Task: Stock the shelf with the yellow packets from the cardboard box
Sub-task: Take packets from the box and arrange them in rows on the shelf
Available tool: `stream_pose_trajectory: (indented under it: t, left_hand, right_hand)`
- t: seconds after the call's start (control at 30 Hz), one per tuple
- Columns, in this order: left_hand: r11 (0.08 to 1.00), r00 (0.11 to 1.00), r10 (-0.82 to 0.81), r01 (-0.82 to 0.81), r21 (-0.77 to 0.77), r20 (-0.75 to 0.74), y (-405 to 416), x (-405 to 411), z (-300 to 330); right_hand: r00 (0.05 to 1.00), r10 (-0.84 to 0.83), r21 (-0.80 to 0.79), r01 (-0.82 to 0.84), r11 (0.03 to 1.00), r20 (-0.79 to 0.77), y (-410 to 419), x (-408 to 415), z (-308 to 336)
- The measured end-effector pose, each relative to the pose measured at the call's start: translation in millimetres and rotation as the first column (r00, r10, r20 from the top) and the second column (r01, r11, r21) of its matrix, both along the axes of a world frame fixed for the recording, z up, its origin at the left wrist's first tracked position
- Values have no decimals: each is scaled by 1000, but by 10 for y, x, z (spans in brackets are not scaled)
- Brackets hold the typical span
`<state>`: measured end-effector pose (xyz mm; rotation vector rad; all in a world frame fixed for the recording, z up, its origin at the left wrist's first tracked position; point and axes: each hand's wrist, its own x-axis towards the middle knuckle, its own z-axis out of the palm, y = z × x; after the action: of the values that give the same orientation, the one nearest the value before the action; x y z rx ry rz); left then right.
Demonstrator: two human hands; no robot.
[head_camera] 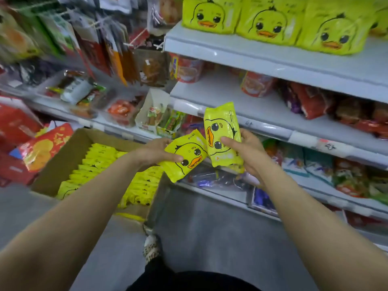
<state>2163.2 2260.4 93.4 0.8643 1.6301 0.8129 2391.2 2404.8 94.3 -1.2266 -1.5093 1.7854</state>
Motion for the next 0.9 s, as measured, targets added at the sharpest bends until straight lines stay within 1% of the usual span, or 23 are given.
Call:
stream_pose_trajectory:
  t: [0.17,0.3,0.4,0.5,0.6,0.73,0.9]
  left_hand:
    - [985,987,-130,140,105,-94,464,773,552]
    - [962,976,-161,189,200,-147,807,1287,933]
    - [943,965,-184,227,245,-187,1025,1615,1204]
    - [927,946,-193,262,268,-259,1265,1819,1455]
    - [917,943,-194,272,292,-270,1588,1914,1643]
    - [892,928,-215,313,325,-305,2047,2017,1811]
    - [852,906,-258,378,363,-336,2672,2108,1953]
  right_hand:
    - [995,-80,120,87,989,-63,238,966,628]
    - [979,-154,210,180,961,-133,420,1570,1100]
    - [962,-200,238,241,941,-185,591,1892,1373]
    - [944,-226,255,285,924,-239,785,2108,1578]
    - [932,-241,273,314,909,-270,996,2263,1725]
    - [925,-281,347,359,866,-255,1400,2461,1834]
    - [921,-355,404,389,828,-160,2036,2628,1995]
